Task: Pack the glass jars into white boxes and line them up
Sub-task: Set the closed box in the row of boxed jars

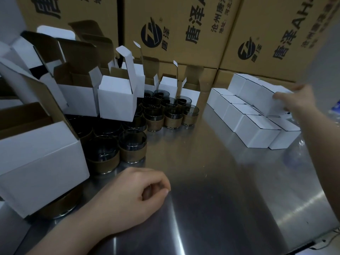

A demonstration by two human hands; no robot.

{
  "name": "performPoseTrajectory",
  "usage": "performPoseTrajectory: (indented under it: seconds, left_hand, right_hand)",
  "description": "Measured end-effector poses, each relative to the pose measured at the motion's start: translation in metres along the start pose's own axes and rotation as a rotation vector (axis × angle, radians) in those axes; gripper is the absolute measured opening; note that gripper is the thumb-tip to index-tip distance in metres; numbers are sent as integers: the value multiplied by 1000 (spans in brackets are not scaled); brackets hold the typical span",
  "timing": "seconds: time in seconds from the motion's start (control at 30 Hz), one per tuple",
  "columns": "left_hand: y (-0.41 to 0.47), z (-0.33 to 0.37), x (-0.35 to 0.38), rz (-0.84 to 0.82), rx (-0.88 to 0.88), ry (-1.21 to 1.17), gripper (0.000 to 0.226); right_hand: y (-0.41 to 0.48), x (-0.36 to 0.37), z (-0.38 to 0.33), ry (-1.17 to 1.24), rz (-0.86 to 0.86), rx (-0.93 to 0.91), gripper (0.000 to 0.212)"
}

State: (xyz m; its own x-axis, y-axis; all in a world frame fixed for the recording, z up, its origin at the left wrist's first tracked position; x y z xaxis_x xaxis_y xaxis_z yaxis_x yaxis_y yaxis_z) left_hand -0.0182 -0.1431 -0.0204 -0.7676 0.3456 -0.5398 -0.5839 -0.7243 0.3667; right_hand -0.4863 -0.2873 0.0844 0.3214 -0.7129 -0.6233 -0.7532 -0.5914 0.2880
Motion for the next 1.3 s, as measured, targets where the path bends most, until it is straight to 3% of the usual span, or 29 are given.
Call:
performPoseTrajectory:
  seconds: [0.47, 0.6, 0.67, 0.83, 0.9, 0.97, 1.1, 1.3]
  left_hand:
    - [2, -3, 2, -14, -31, -6, 11]
    - [1, -5, 3, -10, -38, -12, 10]
    - [1, -6, 3, -5, -42, -17, 10]
    - [1, -7, 0, 18, -45, -26, 10]
    - [1, -7, -1, 30, -49, -31, 10]
    - [1, -8, -3, 49, -54, -27, 9]
    - [2, -12, -5, 67, -71, -41, 10]
    - [3, -12, -4, 67, -77, -65, 10]
  right_hand:
    - [4, 4, 7, -83, -58, -11, 69]
    - [-42, -11, -38, -144, 248, -325, 49]
    - [-82, -9, -66, -66, 296, -481, 39]
    - [-210, 47, -134, 272, -200, -680, 21]
    - [-258, 74, -157, 318, -451, -747, 27]
    - [-294, 95, -178, 285, -660, -797, 49]
    - [-316, 120, -216, 363, -782, -758, 81]
    - [-314, 157, -239, 444, -895, -552, 91]
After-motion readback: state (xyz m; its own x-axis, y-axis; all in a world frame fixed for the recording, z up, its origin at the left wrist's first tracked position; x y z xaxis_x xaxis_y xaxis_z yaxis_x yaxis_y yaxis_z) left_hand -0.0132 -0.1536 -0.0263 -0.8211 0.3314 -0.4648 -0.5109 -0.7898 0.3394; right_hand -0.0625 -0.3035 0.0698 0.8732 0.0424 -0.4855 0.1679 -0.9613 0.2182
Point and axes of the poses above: each hand's wrist, its own y-axis towards the middle knuckle, its own x-axis out of the palm, z = x × y, the point moved 7 cm from there along y, towards the middle knuckle, and after that the axes turned 12 degrees about -y, right-handed, at the moved point
